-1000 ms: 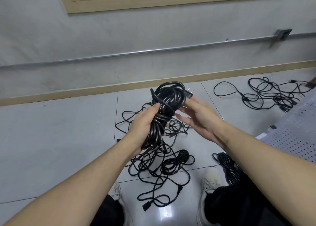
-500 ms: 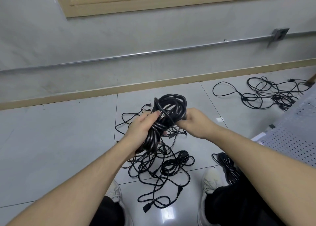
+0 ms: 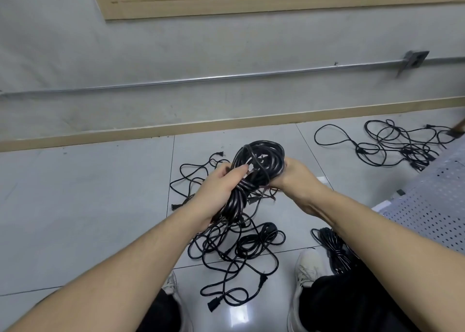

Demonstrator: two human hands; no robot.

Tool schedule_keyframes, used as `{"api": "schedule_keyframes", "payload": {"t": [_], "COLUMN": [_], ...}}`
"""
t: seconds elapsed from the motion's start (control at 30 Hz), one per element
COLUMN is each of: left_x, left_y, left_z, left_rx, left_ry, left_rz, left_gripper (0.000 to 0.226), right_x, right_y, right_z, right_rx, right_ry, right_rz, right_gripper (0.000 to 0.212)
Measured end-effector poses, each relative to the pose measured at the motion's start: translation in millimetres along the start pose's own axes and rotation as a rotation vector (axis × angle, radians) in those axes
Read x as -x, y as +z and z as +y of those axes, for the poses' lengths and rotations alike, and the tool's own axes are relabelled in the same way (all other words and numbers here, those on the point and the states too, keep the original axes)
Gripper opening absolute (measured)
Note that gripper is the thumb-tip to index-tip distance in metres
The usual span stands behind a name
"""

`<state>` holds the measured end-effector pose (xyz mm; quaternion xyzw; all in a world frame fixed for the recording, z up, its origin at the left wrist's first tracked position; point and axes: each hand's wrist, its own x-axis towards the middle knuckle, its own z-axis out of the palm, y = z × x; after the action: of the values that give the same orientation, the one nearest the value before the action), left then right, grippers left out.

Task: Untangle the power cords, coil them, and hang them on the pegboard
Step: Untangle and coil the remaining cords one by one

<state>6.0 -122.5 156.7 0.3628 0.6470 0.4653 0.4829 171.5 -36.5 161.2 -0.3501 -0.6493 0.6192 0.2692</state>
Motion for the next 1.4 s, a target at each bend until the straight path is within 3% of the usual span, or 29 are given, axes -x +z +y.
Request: {"api": "schedule_keyframes", "payload": {"t": [0.17, 0.27, 0.33, 0.47, 0.53, 0.77, 0.9, 1.0, 1.13, 1.27, 1.4], "left_x": [0, 2, 2, 3, 3, 3, 2, -1, 1, 1, -1], "left_y": [0, 3, 7, 18, 21, 20, 17, 18, 19, 25, 26], "left_z": [-3, -2, -2, -2, -1, 0, -1, -2, 2, 1, 5], "left_rx": [-0.025, -0.063, -0.076, -0.021, 0.065, 0.275, 0.361, 0.433, 0.469, 0.502, 0.503], "left_ry": [0.051, 0.09, 0.131, 0.139, 0.095, -0.137, -0.255, -0.229, -0.086, -0.048, -0.065], "left_rz": [0.105, 0.169, 0.193, 0.186, 0.166, 0.036, -0.002, 0.058, 0.058, 0.035, 0.004], "left_gripper": [0.037, 0.036, 0.032, 0.028, 0.028, 0.039, 0.035, 0.028, 0.027, 0.026, 0.021], "right_x": [2, 6, 8, 6, 5, -3, -8, -12, -15, -11, -13], "right_y": [-3, -3, 6, 24, 27, 34, 31, 23, 11, -2, -8], "right_z": [1, -3, -8, -10, -10, -8, -8, -8, -11, -12, -10], "right_rx": [-0.353, -0.377, -0.334, -0.322, -0.353, -0.495, -0.363, -0.311, -0.202, -0.028, 0.291], "right_ry": [0.07, 0.086, 0.072, 0.042, 0.065, 0.219, 0.281, 0.221, 0.207, 0.246, 0.097], "right_rz": [-0.277, -0.389, -0.292, 0.141, 0.215, 0.324, 0.337, 0.42, 0.388, 0.33, 0.407], "right_gripper": [0.048, 0.057, 0.05, 0.025, 0.02, 0.026, 0.029, 0.045, 0.033, 0.031, 0.032]}}
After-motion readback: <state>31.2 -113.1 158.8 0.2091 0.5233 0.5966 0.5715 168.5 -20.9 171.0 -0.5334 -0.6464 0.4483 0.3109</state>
